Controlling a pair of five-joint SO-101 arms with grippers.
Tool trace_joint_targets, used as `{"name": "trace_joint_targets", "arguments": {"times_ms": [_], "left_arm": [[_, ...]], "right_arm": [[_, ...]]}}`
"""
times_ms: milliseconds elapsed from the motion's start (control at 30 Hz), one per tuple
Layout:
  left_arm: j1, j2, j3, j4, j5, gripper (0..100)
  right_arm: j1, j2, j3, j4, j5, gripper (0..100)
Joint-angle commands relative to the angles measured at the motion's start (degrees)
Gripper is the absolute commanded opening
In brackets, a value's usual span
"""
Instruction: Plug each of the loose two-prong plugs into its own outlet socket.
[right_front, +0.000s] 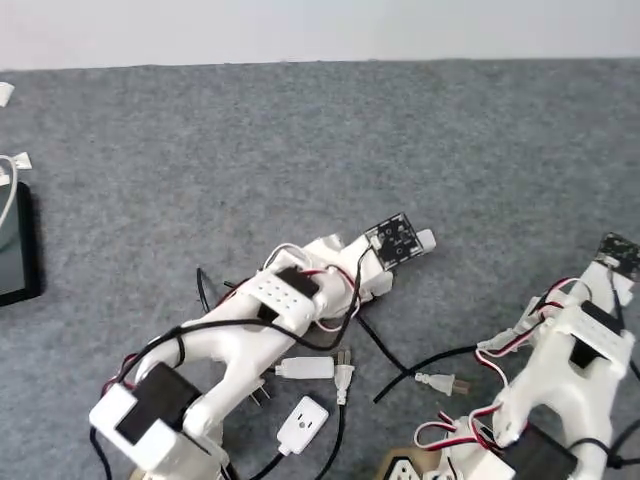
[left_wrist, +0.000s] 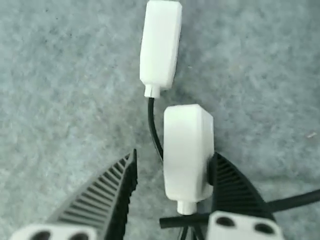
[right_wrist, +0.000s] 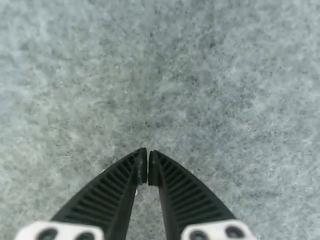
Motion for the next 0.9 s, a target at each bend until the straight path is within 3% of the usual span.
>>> {"name": "trace_joint_targets", "arguments": {"times_ms": [0,100,233,567,733,867], "left_arm": [[-0.4,2.0,-7.3,6.4,-0.5,16],[-0.4,4.4,-10.5,10.5,-0.5,14],[-0.4,7.0,-13.7,15.5,-0.5,1],[-0.1,6.2,-13.8,21.5,1.3,1],[0.9,-2.2,-13.1,24.2,21.8,1],[-2.1,-9.4,-10.3,24.3,37.8,1]], "right_arm": [[-0.7,0.0,-3.0,0.5,0.7,2.7],[-0.9,0.0,-2.9,0.1,0.7,2.7],[-1.0,0.0,-2.8,0.1,0.7,2.7],[-1.0,0.0,-2.8,0.0,0.6,2.7],[-1.0,0.0,-2.7,0.0,0.5,2.7],[-1.0,0.0,-2.7,0.0,0.5,2.7]]}}
